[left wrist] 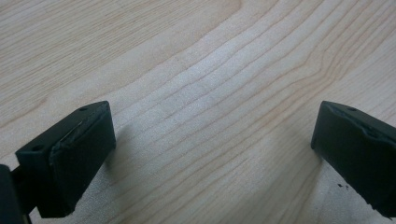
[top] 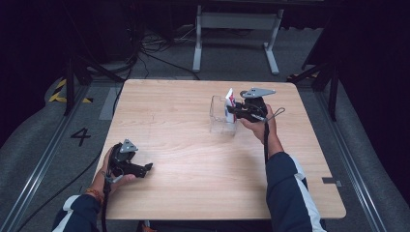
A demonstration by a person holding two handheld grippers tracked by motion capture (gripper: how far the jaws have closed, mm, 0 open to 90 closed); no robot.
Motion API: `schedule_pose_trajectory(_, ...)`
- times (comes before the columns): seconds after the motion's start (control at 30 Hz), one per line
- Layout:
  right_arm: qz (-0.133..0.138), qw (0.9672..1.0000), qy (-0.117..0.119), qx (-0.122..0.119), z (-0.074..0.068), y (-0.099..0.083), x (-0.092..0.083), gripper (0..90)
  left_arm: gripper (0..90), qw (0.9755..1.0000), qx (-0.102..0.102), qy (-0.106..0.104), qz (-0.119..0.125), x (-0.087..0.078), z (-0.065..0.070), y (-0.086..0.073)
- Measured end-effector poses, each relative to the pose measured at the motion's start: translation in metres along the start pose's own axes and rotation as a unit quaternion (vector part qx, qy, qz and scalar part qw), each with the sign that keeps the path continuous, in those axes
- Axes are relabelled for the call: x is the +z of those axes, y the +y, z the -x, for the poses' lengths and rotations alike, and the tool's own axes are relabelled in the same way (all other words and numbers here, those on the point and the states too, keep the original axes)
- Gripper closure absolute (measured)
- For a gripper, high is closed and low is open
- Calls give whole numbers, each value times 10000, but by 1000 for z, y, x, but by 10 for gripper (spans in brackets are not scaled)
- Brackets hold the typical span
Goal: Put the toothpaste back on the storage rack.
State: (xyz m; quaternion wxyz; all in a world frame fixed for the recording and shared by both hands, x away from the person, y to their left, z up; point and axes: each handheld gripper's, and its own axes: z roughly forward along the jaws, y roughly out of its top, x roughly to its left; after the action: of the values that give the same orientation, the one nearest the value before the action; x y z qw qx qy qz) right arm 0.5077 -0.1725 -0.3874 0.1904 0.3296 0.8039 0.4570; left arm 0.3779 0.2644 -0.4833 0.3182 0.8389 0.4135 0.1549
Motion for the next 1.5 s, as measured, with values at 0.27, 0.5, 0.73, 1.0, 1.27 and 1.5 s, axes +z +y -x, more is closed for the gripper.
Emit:
schedule_pose_trajectory(0.27,-220,9997,16,-60,0,-7,4,697,2,10000,30,16,16,0,0,0)
schedule_pose_trajectory(0.5,-313,9995,10,-36,1,-9,6,693,2,10000,14,5,8,0,0,0)
schedule_pose_trajectory(0.73,-367,9993,-3,-5,3,-11,6,685,2,10000,-1,-1,1,0,0,0)
schedule_pose_trajectory(1.0,-385,9993,26,12,3,-11,5,667,2,10000,32,18,14,0,0,0)
schedule_pose_trajectory(1.27,-451,9990,-11,-78,2,-8,3,638,2,10000,32,18,15,0,0,0)
schedule_pose_trajectory(1.5,-417,9991,-21,-54,3,-8,0,606,2,10000,29,19,19,0,0,0)
